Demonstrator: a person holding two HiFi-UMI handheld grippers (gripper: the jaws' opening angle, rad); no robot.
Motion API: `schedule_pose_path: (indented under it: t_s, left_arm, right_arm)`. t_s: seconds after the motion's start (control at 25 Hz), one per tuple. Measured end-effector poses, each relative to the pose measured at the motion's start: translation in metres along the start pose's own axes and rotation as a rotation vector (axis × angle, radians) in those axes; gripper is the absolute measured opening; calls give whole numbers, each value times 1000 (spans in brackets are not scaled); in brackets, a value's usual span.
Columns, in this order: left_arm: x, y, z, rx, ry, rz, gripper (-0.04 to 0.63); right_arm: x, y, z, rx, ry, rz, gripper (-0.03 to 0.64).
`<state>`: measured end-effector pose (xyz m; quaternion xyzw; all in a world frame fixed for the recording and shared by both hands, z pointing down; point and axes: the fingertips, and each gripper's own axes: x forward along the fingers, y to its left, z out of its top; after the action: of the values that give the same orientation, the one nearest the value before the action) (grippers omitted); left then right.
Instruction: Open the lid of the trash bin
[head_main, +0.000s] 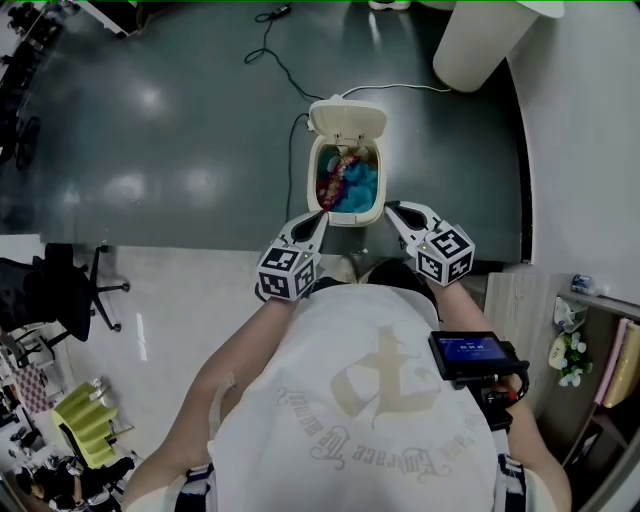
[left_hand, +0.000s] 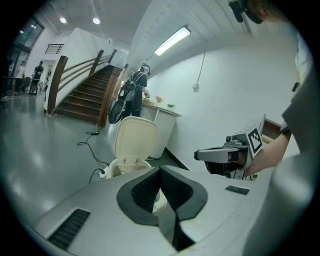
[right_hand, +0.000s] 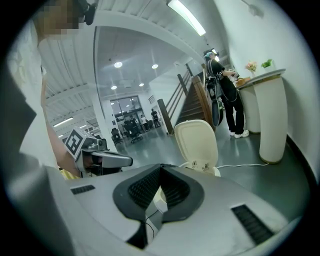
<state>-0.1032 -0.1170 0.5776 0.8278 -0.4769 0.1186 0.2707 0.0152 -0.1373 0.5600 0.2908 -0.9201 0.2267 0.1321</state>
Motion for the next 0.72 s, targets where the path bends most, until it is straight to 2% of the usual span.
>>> schedule_pose_path:
  t_s: [0.32, 0.72]
  left_arm:
    - [-13, 5, 9, 4, -31, -11, 12]
    - [-21, 2, 10, 5, -47, -31, 12]
  right_arm:
    - [-5, 13, 12, -51, -42, 13, 2]
    - [-16, 14, 9, -49, -54, -17, 2]
